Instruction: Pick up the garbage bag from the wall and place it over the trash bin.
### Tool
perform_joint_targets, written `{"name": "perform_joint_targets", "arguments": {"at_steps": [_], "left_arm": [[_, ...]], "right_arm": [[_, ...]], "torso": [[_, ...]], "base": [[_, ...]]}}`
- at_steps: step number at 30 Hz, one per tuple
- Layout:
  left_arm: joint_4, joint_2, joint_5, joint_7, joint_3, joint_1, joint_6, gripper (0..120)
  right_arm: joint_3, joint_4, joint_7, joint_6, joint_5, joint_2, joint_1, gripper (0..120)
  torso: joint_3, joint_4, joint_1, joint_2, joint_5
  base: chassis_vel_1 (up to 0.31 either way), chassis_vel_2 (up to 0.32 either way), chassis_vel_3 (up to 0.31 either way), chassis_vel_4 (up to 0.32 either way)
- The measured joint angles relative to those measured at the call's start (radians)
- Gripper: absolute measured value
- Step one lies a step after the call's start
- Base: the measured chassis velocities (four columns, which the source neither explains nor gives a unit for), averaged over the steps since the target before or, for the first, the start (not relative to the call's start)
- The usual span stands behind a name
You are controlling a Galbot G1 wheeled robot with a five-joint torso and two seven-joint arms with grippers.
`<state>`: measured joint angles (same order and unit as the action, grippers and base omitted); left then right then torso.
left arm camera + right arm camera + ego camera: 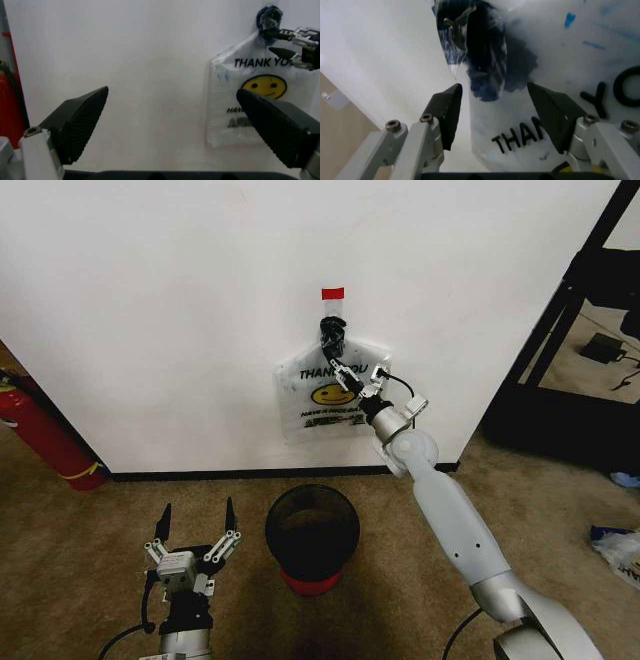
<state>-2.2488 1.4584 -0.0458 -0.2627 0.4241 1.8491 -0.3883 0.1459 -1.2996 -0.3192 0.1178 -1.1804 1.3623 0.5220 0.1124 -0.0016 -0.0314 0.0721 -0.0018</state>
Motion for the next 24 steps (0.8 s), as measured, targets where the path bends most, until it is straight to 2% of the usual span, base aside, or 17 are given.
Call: {"name": "perform_joint_targets", "arguments": {"at_steps": [7,11,15,17,21,24], "left_arm": [[0.0,0.002,0.01,0.003,-0.002,-0.001,-0.001,100],[0.0,0.0,0.033,0.003,0.0,0.001,-0.001,100],[-0.007,0.0,0.042,0.005,0.003,0.0,-0.005,100],[-0.008,0.0,0.042,0.005,0.003,0.0,-0.006,100],[-0.01,0.001,0.042,0.005,0.002,-0.001,-0.007,100],[-0.012,0.001,0.042,0.005,0.001,-0.001,-0.008,100]], "right_arm": [[0.003,0.003,0.005,0.0,-0.011,0.0,-0.017,51],[0.002,0.011,0.012,0.001,-0.017,0.003,-0.027,39],[0.001,0.015,0.018,0.001,-0.025,0.003,-0.033,19],[0.001,0.016,0.019,0.001,-0.026,0.003,-0.033,16],[0.003,0.011,0.025,0.001,-0.031,0.002,-0.029,0],[0.001,0.006,0.027,0.002,-0.032,-0.001,-0.027,0]], "torso": [[0.0,-0.0001,0.0,0.0,0.0],[0.0,0.0001,0.0,0.0,0.0],[0.0,0.0,0.0,0.0,0.0],[0.0,0.0,0.0,0.0,0.0],[0.0,0.0,0.0,0.0,0.0],[0.0,0.0,0.0,0.0,0.0]], "base": [[0.0,0.0,0.0,0.0],[0.0,0.0,0.0,0.0],[0.0,0.0,0.0,0.0],[0.0,0.0,0.0,0.0],[0.0,0.0,0.0,0.0],[0.0,0.0,0.0,0.0]]}}
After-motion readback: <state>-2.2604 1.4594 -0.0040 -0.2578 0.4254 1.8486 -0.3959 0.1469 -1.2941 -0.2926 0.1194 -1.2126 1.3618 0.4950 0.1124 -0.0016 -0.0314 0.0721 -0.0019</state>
